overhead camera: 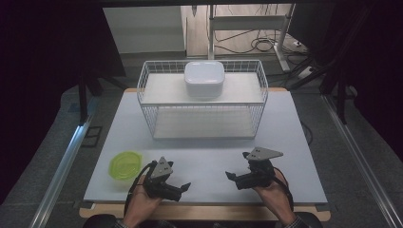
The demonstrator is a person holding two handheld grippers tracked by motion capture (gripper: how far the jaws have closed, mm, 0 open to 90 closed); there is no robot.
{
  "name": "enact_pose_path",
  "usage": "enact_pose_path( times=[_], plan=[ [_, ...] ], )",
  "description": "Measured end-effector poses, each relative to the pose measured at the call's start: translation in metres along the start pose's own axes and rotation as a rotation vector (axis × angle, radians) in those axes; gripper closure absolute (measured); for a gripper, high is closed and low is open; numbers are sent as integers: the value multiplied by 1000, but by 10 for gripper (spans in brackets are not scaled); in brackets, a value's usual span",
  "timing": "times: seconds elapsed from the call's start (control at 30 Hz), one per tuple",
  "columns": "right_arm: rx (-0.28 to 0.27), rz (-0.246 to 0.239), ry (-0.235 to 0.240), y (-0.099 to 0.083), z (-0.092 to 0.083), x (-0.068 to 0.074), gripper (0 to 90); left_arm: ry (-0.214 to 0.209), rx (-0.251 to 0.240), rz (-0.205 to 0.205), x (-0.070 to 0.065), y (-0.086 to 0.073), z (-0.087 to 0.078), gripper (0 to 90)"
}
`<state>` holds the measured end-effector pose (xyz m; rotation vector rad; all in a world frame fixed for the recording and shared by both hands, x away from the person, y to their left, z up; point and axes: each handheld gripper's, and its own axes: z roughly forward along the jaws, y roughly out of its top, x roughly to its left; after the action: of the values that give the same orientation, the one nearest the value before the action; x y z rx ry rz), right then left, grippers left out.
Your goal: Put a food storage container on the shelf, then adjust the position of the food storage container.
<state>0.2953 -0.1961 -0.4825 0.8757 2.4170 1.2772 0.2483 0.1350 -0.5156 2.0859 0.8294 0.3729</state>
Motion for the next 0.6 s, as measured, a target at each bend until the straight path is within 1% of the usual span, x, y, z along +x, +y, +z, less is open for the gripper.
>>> enact_pose_path(
  times=[0.1,0.2,0.23,0.37,0.43,0.5,0.57,0.6],
  plan=[
    [15,5,1,-5,0,0,36,-1,3,15,0,-3,2,30],
    [28,11,4,-8,2,-1,36,1,2,26,-1,-3,3,25],
    [32,11,4,-8,2,-1,36,2,8,23,-1,-2,3,24],
    [46,6,3,-9,5,-2,36,30,25,19,-1,3,0,15],
    [49,5,0,-10,6,-2,36,27,6,5,3,4,-4,13],
    [53,1,-4,-10,7,-1,36,13,-17,-23,8,6,-11,11],
    [49,-1,-7,-10,7,-1,36,30,-30,-35,14,8,-20,20],
    [48,1,-8,-10,6,-1,36,38,-40,-48,18,8,-26,37]
  ],
)
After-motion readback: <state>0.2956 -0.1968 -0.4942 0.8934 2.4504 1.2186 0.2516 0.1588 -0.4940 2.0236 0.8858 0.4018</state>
